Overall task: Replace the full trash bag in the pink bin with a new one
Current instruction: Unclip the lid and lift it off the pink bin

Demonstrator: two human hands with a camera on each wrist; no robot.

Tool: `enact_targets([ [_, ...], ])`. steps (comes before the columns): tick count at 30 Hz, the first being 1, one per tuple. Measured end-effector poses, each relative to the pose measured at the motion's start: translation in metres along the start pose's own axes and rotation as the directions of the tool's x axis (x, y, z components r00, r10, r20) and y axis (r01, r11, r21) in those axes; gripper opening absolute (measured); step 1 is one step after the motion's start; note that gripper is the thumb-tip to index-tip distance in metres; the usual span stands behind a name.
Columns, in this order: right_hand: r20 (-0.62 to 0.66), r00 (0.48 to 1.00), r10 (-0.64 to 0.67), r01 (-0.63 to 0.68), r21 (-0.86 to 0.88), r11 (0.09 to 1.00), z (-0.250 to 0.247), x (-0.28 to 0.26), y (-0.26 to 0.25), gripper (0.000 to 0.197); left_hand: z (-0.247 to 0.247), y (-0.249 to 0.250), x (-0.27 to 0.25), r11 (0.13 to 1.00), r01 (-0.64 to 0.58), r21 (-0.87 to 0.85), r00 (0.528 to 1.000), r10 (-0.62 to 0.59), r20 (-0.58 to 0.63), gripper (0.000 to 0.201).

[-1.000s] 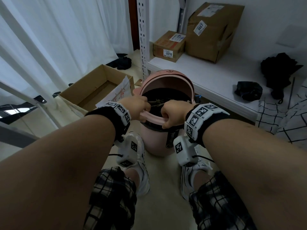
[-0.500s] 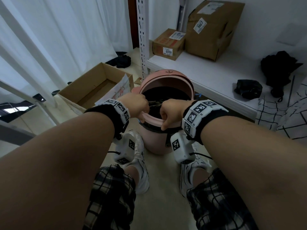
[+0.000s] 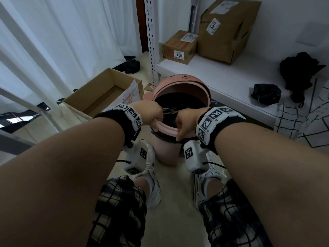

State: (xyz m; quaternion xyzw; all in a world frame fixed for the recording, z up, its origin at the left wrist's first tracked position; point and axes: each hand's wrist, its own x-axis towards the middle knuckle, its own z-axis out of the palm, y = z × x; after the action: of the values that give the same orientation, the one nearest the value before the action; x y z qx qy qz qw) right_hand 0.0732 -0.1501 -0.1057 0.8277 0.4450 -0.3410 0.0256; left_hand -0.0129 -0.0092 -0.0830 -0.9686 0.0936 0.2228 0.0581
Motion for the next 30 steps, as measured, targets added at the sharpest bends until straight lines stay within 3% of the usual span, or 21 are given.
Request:
enact_targets([
  [3, -0.037, 0.999, -0.038, 0.035, -0.075, 0.997, 0.001, -0.003, -0.003, 0.033, 0.0, 0.0, 0.0, 1.0, -0.014, -0.011, 1.0, 0.014, -0.023, 0.04],
  [14, -0.237, 0.963, -0.129, 0.072, -0.233, 0.97, -0.003, -0.016, 0.002, 0.019, 0.007, -0.01, 0.005, 0.988, 0.021, -0.151, 0.994, -0.037, -0.103, 0.042],
  [20, -0.31, 0.946, -0.096, 0.018, -0.245, 0.969, -0.006, -0.017, 0.007, 0.036, 0.01, -0.009, 0.009, 0.974, 0.004, -0.228, 0.985, -0.043, -0.165, 0.041],
  [25, -0.274, 0.955, -0.118, 0.073, -0.17, 0.983, -0.008, -0.015, 0.003, 0.029, 0.009, -0.01, 0.009, 0.975, 0.007, -0.224, 0.99, -0.039, -0.138, 0.041],
  [30, -0.244, 0.964, -0.106, 0.06, -0.188, 0.98, -0.013, -0.013, -0.005, 0.038, 0.009, -0.012, 0.004, 0.974, 0.002, -0.228, 0.99, -0.034, -0.138, 0.045],
])
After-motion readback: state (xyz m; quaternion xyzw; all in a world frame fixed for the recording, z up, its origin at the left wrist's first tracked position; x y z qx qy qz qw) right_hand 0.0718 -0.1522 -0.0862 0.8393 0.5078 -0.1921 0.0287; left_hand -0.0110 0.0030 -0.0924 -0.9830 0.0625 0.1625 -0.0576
